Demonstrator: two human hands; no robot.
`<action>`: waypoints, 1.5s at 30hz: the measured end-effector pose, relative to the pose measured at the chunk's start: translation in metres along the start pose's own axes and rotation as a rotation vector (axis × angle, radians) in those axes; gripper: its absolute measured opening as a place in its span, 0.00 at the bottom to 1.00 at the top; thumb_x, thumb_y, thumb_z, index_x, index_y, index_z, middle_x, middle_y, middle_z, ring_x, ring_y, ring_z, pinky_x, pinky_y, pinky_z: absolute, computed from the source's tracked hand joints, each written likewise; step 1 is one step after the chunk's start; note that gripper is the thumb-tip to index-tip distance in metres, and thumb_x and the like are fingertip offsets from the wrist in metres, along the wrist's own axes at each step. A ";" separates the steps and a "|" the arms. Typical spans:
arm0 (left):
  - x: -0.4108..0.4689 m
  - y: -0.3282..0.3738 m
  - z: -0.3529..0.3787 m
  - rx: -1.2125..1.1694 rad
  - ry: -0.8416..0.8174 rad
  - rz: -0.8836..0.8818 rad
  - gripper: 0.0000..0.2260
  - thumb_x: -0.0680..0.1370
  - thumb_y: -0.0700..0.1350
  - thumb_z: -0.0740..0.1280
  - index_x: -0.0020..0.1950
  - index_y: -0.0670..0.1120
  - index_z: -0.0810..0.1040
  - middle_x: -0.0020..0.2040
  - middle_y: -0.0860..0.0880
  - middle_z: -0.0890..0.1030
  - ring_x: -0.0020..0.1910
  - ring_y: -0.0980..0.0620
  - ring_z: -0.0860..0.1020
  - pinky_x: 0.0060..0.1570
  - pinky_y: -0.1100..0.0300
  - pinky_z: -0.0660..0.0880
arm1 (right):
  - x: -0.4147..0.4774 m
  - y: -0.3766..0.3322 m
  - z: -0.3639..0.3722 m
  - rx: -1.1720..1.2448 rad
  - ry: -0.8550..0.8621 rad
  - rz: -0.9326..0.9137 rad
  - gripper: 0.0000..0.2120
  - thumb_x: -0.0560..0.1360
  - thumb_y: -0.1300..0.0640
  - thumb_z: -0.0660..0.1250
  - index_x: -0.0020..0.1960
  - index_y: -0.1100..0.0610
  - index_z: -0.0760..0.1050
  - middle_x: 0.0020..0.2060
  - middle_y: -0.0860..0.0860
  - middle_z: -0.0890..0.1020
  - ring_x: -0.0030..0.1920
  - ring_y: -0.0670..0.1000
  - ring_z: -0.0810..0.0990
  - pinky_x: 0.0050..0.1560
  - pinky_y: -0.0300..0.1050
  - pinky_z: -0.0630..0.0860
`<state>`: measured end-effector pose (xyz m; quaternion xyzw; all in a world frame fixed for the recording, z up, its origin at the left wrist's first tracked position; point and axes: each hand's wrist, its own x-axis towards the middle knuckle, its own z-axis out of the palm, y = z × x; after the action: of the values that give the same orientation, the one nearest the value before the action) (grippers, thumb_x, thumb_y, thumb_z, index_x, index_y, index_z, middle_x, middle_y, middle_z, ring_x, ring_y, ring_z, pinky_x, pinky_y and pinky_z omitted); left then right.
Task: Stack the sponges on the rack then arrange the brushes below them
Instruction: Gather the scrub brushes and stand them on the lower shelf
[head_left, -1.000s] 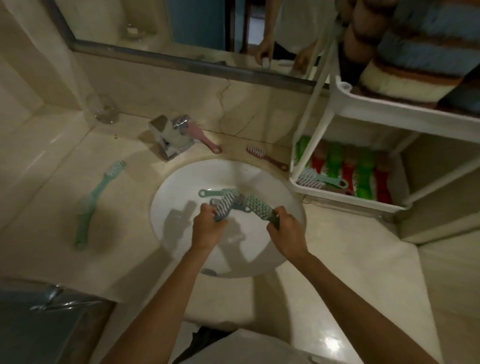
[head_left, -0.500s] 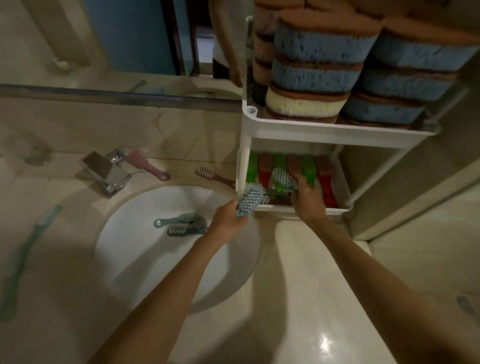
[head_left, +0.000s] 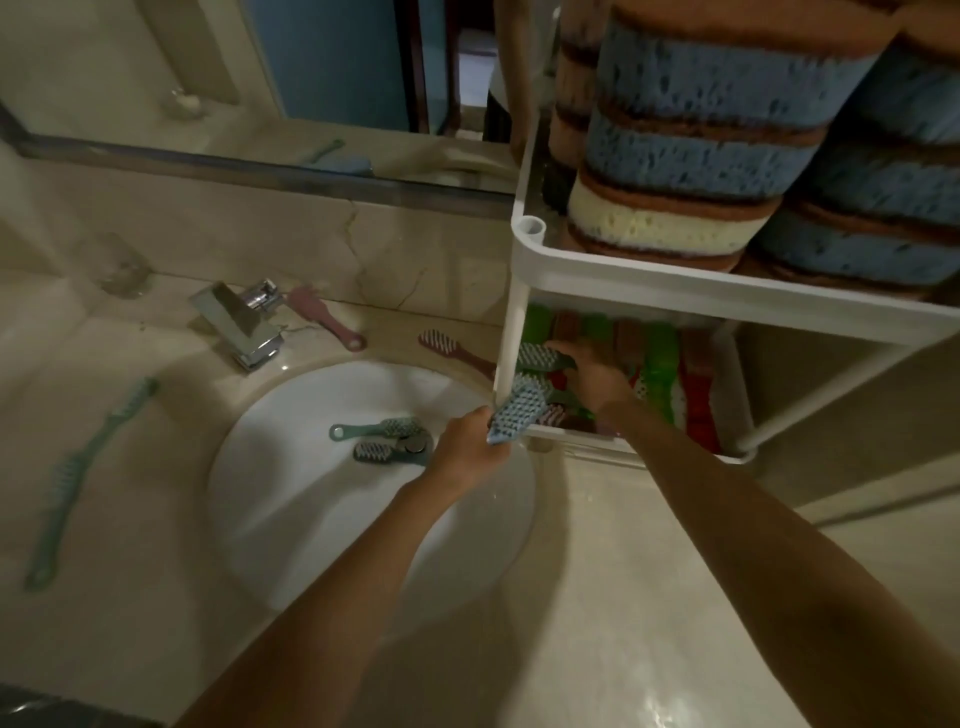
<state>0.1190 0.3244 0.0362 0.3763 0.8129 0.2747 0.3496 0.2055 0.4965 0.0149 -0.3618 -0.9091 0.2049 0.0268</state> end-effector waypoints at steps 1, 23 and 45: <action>0.000 0.001 0.000 -0.005 -0.003 0.000 0.11 0.77 0.40 0.63 0.55 0.35 0.73 0.53 0.35 0.79 0.52 0.38 0.79 0.48 0.50 0.76 | 0.002 0.000 0.002 -0.010 -0.006 0.007 0.22 0.77 0.68 0.58 0.69 0.56 0.69 0.67 0.60 0.71 0.64 0.61 0.72 0.68 0.49 0.68; 0.009 0.041 0.035 -0.431 -0.023 0.030 0.10 0.80 0.37 0.58 0.39 0.42 0.67 0.32 0.44 0.76 0.22 0.56 0.77 0.29 0.60 0.78 | -0.071 -0.021 0.001 1.223 0.311 0.495 0.07 0.74 0.65 0.63 0.52 0.61 0.73 0.36 0.50 0.78 0.38 0.46 0.76 0.42 0.39 0.72; 0.015 0.022 0.039 0.521 -0.015 0.264 0.17 0.79 0.37 0.56 0.68 0.38 0.68 0.69 0.42 0.71 0.68 0.46 0.68 0.67 0.57 0.62 | -0.048 0.019 -0.008 0.473 -0.024 0.226 0.11 0.74 0.71 0.62 0.52 0.66 0.80 0.56 0.60 0.81 0.59 0.58 0.78 0.62 0.47 0.70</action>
<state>0.1515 0.3558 0.0234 0.5580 0.7974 0.0972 0.2083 0.2541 0.4796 0.0191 -0.4424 -0.7900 0.4176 0.0765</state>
